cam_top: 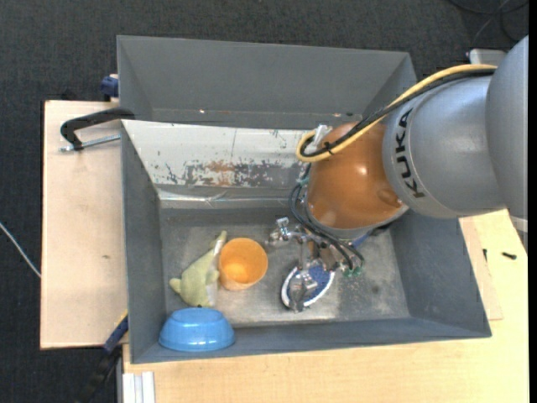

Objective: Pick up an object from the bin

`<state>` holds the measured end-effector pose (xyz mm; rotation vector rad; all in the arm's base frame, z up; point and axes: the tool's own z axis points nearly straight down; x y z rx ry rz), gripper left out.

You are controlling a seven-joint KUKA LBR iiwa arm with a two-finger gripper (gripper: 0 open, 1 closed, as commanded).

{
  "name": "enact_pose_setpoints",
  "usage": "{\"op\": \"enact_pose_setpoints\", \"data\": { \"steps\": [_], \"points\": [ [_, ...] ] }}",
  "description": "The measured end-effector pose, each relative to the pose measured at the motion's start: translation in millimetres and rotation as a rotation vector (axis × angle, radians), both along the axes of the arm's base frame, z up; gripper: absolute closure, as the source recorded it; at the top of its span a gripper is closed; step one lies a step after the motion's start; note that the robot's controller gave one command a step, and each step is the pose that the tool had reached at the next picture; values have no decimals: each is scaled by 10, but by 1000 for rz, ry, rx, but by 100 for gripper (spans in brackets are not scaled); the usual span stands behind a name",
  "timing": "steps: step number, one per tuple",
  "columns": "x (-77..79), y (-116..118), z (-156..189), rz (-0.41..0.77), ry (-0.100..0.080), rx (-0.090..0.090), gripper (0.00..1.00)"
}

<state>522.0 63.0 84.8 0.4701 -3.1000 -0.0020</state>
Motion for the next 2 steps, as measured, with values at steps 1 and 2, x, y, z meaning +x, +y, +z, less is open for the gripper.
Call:
{"op": "enact_pose_setpoints", "data": {
  "steps": [1,2],
  "points": [
    [-275,-502,-127,34,-10,3,0],
    [59,-1090,-91,51,-14,-2,0]
  ]
}}
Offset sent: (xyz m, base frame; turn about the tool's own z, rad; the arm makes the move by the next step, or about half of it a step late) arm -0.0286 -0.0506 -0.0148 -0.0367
